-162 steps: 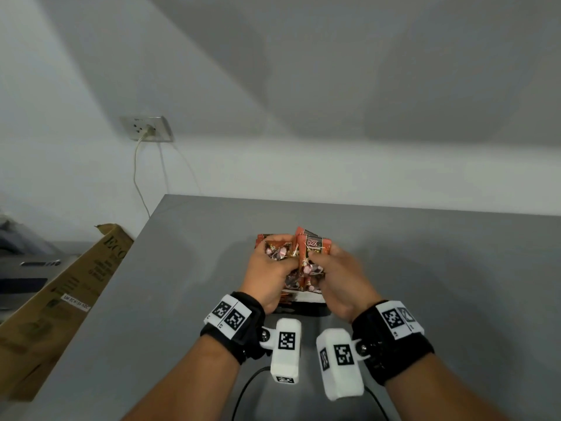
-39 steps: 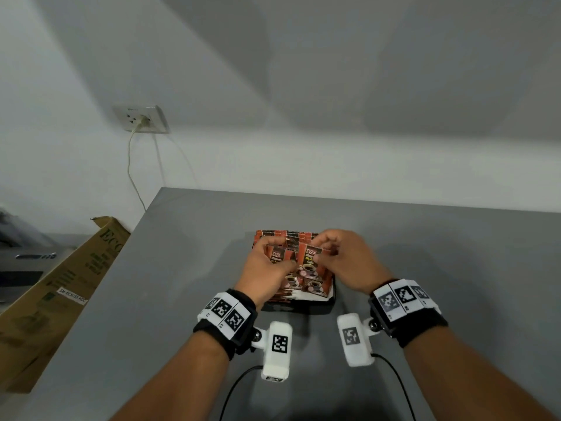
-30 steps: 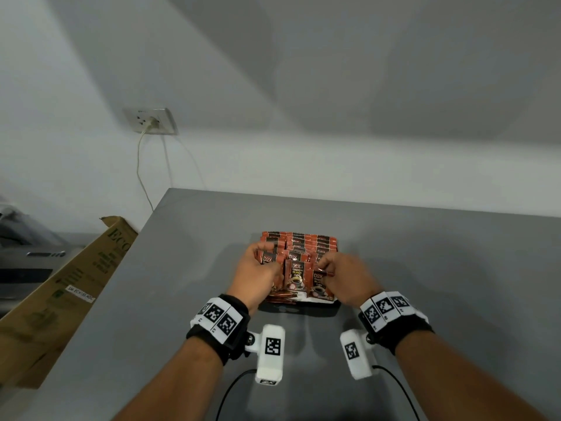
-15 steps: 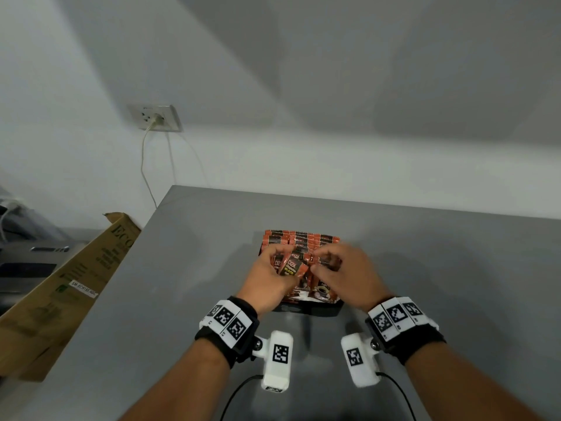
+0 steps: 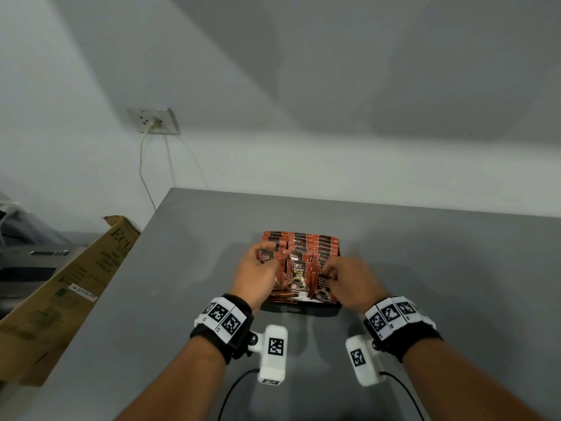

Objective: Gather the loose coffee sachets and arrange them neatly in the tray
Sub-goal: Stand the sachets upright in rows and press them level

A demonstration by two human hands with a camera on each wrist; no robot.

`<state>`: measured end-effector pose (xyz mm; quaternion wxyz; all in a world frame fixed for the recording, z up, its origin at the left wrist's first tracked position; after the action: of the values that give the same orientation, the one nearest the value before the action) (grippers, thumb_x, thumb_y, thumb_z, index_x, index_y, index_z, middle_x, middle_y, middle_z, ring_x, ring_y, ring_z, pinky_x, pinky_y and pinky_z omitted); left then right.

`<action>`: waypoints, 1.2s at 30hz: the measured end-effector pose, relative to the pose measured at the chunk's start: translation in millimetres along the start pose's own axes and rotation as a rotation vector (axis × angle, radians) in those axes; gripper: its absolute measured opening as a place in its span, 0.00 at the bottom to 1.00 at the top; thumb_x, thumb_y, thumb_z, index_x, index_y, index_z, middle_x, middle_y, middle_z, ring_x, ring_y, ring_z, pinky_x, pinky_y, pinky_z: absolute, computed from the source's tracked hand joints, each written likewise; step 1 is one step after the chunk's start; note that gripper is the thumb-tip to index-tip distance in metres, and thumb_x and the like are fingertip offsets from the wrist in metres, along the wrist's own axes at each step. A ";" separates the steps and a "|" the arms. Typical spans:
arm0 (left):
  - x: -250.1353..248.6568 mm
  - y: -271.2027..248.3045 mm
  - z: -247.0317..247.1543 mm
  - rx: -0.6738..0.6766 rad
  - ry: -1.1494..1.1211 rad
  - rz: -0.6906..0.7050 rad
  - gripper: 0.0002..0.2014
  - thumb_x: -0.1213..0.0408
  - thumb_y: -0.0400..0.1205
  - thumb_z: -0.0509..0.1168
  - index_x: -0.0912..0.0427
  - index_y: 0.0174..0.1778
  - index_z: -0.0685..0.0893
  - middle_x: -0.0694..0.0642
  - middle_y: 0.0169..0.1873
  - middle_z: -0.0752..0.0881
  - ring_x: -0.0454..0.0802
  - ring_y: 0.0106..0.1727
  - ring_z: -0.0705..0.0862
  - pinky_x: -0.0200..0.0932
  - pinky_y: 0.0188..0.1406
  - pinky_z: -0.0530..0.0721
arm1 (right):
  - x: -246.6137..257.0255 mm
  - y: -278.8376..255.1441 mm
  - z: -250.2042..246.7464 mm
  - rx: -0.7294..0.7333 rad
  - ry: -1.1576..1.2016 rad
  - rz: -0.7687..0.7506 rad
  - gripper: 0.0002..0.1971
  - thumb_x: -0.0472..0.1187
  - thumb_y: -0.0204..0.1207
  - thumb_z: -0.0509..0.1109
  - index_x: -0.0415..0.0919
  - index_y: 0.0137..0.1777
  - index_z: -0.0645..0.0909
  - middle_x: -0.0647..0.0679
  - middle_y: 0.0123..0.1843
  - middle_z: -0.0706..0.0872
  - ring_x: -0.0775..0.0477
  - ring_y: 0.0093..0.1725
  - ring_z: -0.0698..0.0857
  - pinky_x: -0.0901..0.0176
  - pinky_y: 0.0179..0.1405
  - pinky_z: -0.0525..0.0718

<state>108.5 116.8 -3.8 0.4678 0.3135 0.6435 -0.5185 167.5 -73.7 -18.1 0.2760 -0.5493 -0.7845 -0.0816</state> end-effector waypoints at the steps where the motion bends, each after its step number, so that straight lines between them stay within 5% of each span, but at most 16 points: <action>1: -0.1 -1.7 -0.5 0.001 0.027 0.009 0.24 0.82 0.77 0.60 0.54 0.64 0.79 0.63 0.43 0.90 0.57 0.34 0.88 0.49 0.38 0.87 | -1.3 -0.4 2.1 -0.003 -0.027 0.007 0.10 0.33 0.81 0.70 0.47 0.55 0.87 0.51 0.52 0.90 0.50 0.51 0.89 0.57 0.55 0.88; 6: -2.4 -7.9 -2.0 0.003 0.138 0.096 0.19 0.75 0.78 0.71 0.48 0.59 0.80 0.62 0.51 0.91 0.46 0.26 0.83 0.43 0.27 0.82 | -2.3 -3.7 4.4 -0.085 -0.046 -0.021 0.07 0.34 0.79 0.72 0.45 0.52 0.86 0.52 0.54 0.83 0.49 0.58 0.83 0.54 0.62 0.83; 9: -2.4 -7.8 4.5 0.069 0.177 0.126 0.22 0.75 0.76 0.74 0.46 0.58 0.81 0.58 0.54 0.90 0.52 0.42 0.92 0.53 0.47 0.91 | 17.4 -8.4 -13.9 -0.187 0.092 -0.105 0.11 0.44 0.77 0.76 0.48 0.59 0.87 0.58 0.55 0.81 0.57 0.57 0.80 0.61 0.64 0.80; 11: -2.6 -8.0 12.1 0.123 0.186 0.131 0.25 0.74 0.72 0.77 0.48 0.60 0.81 0.59 0.52 0.91 0.57 0.50 0.92 0.62 0.57 0.89 | 42.8 -10.4 -22.1 -0.135 0.254 -0.174 0.13 0.46 0.78 0.77 0.51 0.62 0.86 0.64 0.50 0.84 0.65 0.49 0.83 0.71 0.53 0.80; 13: -3.7 -7.5 18.2 0.137 0.229 0.149 0.28 0.68 0.67 0.80 0.44 0.59 0.81 0.57 0.55 0.90 0.57 0.55 0.91 0.62 0.61 0.87 | 62.1 -7.9 -22.4 -0.042 0.361 -0.214 0.15 0.44 0.77 0.78 0.53 0.63 0.87 0.63 0.52 0.88 0.66 0.50 0.86 0.71 0.53 0.82; 16: -7.2 -4.1 10.5 0.061 0.139 0.128 0.23 0.72 0.72 0.76 0.46 0.58 0.81 0.61 0.55 0.89 0.62 0.49 0.92 0.61 0.54 0.90 | 62.1 6.1 -28.4 -0.114 0.358 -0.223 0.10 0.35 0.75 0.78 0.48 0.54 0.91 0.60 0.47 0.91 0.66 0.47 0.87 0.71 0.52 0.84; 18: -6.2 0.5 -5.2 -0.033 0.017 0.079 0.17 0.78 0.79 0.67 0.53 0.56 0.81 0.62 0.51 0.89 0.58 0.41 0.92 0.55 0.44 0.91 | 53.4 16.1 -31.8 -0.185 0.345 -0.185 0.09 0.31 0.75 0.77 0.46 0.50 0.90 0.61 0.41 0.89 0.67 0.43 0.87 0.75 0.47 0.83; 22: 0.3 6.7 -31.2 -0.121 -0.029 0.024 0.14 0.80 0.78 0.56 0.58 0.47 0.80 0.58 0.41 0.87 0.52 0.39 0.86 0.51 0.39 0.88 | 45.4 29.1 -10.3 -0.131 0.174 -0.150 0.10 0.29 0.77 0.73 0.43 0.51 0.89 0.51 0.48 0.92 0.55 0.47 0.89 0.60 0.53 0.89; 26: 3.4 5.3 -40.1 -0.115 0.039 0.061 0.10 0.74 0.77 0.65 0.59 0.51 0.84 0.58 0.43 0.92 0.57 0.47 0.91 0.61 0.53 0.90 | 40.3 32.3 15.0 -0.074 0.024 -0.143 0.12 0.28 0.78 0.70 0.43 0.54 0.89 0.48 0.52 0.93 0.48 0.51 0.90 0.55 0.55 0.90; 31: 5.7 5.7 -40.8 -0.119 0.180 0.129 0.11 0.75 0.76 0.71 0.57 0.49 0.83 0.57 0.43 0.91 0.56 0.47 0.90 0.55 0.51 0.90 | 43.6 32.7 28.5 -0.065 -0.067 -0.167 0.13 0.28 0.78 0.71 0.43 0.56 0.90 0.48 0.52 0.93 0.47 0.52 0.90 0.48 0.63 0.88; 36: 5.8 2.4 -24.4 -0.004 0.219 0.174 0.17 0.82 0.76 0.71 0.55 0.50 0.82 0.56 0.44 0.92 0.50 0.44 0.92 0.43 0.43 0.88 | 53.0 23.6 8.5 -0.166 0.094 -0.206 0.14 0.42 0.77 0.73 0.46 0.62 0.88 0.54 0.57 0.89 0.53 0.59 0.84 0.55 0.66 0.81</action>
<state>101.7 140.3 -9.5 0.4385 0.4219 0.6623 -0.4373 173.1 -17.8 -1.6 0.2562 -0.4822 -0.8135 -0.2000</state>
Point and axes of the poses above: each hand's wrist, its own y-axis towards the middle knuckle, its own z-axis out of the palm, x = y × z, the point moved 7 cm from there along y, towards the middle knuckle
